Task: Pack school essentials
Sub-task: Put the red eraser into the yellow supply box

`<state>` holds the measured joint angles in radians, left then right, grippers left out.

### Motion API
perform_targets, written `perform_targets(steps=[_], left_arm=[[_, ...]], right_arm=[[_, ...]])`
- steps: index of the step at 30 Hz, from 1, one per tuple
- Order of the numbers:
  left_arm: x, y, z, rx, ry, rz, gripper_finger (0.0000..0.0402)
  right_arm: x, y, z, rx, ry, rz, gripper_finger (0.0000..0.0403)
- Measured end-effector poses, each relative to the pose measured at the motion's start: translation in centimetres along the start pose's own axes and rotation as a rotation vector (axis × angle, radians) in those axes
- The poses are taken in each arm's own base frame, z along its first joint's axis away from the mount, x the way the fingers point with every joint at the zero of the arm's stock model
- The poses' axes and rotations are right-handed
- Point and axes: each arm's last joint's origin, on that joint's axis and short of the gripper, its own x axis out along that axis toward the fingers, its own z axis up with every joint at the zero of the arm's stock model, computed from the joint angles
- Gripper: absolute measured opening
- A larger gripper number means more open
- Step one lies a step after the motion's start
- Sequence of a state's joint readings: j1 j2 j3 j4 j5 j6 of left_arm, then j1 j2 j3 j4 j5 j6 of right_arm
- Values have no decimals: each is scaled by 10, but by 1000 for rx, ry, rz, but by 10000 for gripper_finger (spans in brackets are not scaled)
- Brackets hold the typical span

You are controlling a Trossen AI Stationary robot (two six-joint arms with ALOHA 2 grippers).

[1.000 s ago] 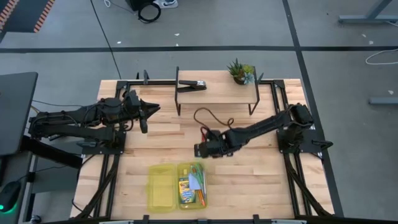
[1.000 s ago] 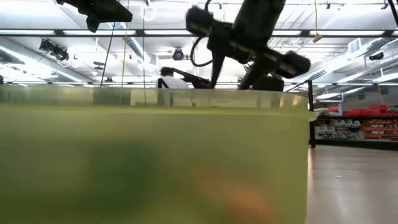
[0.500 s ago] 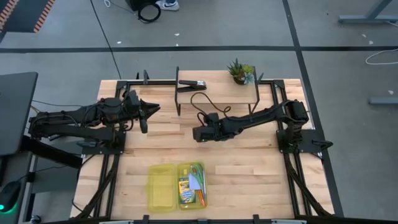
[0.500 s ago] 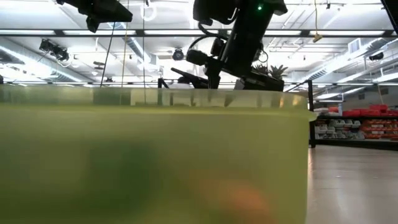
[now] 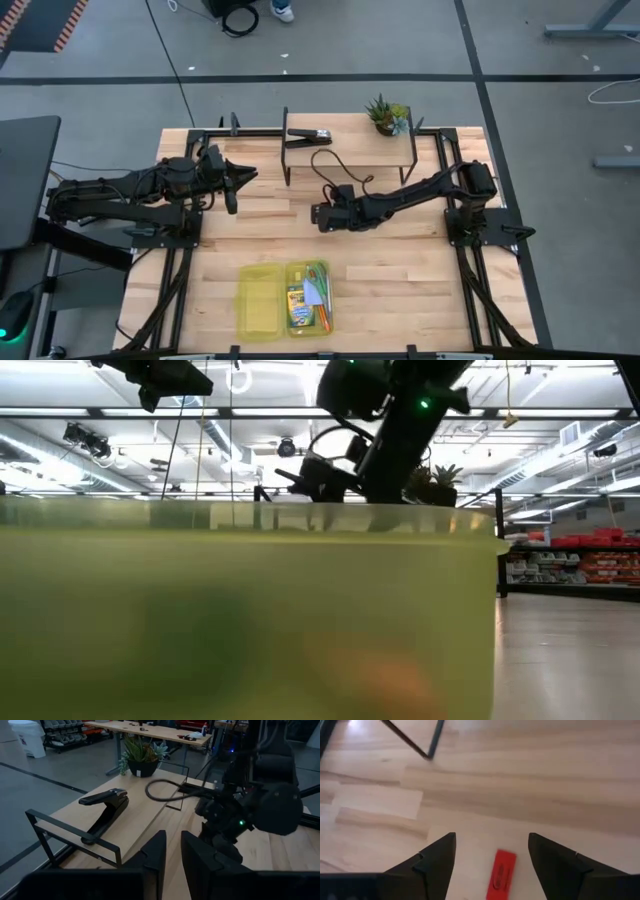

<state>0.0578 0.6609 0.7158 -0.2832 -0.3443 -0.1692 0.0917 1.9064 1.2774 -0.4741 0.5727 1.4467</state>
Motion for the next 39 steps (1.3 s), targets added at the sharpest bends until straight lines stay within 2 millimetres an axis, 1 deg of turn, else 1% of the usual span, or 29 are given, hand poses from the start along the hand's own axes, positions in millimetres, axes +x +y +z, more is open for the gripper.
perform_targets(steps=[3, 6, 11, 13, 17, 19, 20, 22, 26, 28, 30, 33, 39], left_arm=[[0, 0, 0, 0, 0, 0, 69], [0, 0, 0, 0, 0, 0, 72], [0, 0, 0, 0, 0, 0, 71], [0, 0, 0, 0, 0, 1, 69], [0, 0, 0, -1, 0, 5, 67], [0, 0, 0, 0, 0, 5, 69], [0, 0, 0, 0, 2, 5, 71], [0, 0, 0, 0, 2, 5, 74], [0, 1, -1, 2, 12, 7, 75], [0, 0, -1, 3, 14, 7, 73], [0, 1, -2, 6, 23, 8, 70], [0, 0, -3, 8, 28, 7, 69], [0, 0, -3, 9, 30, 4, 77]], right_arm=[[4, -8, -9, 27, 8, 6, 255], [3, -9, -15, 54, 18, 16, 253], [-6, -3, -23, 5, -23, 58, 250], [-8, -1, -25, 30, -11, 74, 247], [0, 3, -35, 57, 0, 103, 236], [1, 15, -40, 71, 21, 142, 230], [2, 19, -43, 45, 26, 133, 227], [1, 37, -45, 8, 28, 152, 222], [-3, 65, -44, -83, 24, 94, 214], [-3, 72, -43, -118, 12, 44, 212], [-3, 81, -42, -116, 6, 39, 211], [-3, 81, -42, -131, 16, 2, 211], [4, 64, -35, -140, 99, -152, 211]])
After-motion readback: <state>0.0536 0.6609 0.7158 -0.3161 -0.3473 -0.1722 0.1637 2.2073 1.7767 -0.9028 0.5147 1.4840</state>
